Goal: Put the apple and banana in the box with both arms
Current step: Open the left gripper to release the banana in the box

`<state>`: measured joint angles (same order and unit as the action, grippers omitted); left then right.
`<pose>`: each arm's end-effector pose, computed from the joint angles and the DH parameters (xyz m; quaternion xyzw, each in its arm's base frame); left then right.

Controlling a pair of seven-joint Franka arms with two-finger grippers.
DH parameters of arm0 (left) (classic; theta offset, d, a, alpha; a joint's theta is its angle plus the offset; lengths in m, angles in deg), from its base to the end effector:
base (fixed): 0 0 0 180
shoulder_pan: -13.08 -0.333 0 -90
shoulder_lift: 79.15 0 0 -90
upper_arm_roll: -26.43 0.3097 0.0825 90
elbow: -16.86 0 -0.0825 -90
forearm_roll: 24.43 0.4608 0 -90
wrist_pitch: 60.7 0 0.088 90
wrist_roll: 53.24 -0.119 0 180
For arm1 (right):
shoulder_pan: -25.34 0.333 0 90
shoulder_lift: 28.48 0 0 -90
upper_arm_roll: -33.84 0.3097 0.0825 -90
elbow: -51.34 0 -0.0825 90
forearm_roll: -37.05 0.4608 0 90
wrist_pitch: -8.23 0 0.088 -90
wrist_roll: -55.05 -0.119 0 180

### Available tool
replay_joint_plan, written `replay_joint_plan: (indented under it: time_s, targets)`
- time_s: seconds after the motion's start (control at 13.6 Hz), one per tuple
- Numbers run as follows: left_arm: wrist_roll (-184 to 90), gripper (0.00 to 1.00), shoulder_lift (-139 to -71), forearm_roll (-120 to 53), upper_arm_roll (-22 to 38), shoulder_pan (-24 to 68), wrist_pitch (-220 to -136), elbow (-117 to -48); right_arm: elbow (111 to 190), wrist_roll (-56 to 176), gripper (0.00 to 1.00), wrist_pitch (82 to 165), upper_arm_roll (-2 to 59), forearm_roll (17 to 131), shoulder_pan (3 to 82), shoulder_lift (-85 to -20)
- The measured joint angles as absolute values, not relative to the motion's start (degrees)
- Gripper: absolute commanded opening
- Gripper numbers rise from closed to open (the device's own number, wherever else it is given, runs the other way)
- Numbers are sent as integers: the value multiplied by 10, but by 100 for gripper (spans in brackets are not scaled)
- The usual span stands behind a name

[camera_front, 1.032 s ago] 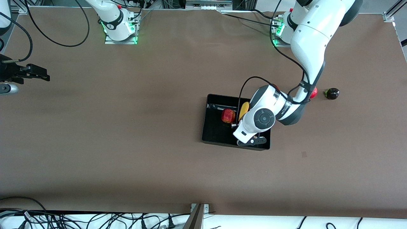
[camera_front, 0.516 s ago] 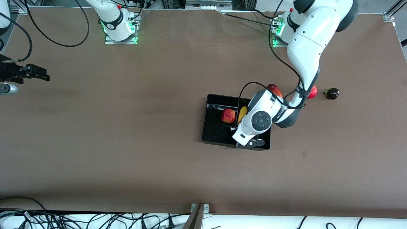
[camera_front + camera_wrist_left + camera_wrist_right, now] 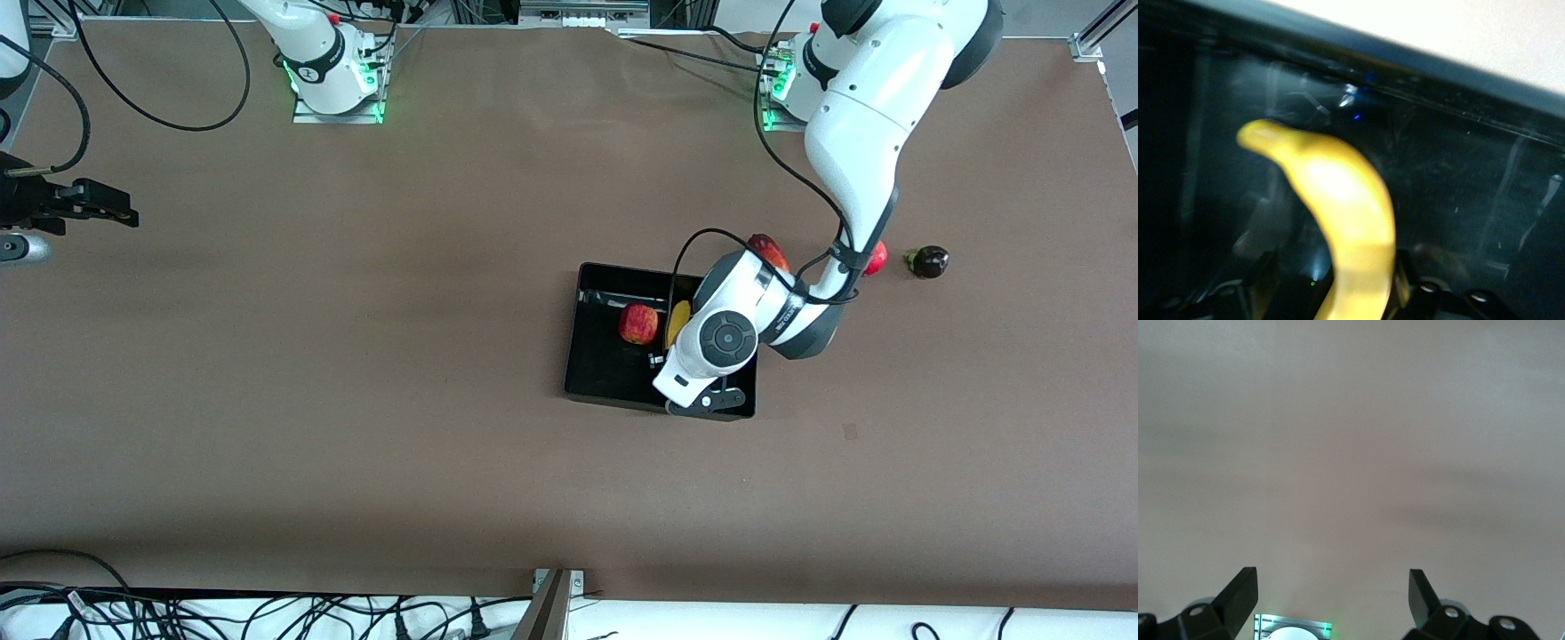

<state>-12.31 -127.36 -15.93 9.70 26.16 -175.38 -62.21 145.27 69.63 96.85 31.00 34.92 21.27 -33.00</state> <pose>0.6862 -0.3441 0.1483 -0.9900 -0.0953 0.1027 0.0142 0.6359 -0.0808 0.5170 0.9938 0.0677 -0.0879 0.0042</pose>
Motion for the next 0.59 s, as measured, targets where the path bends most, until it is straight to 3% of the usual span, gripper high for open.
replay_joint_plan:
  time_s: [0.59]
  targets:
    - [-135,100,-1037,-171,23,109,-1502,-592,1450,696,100,969,310,349,212,-331]
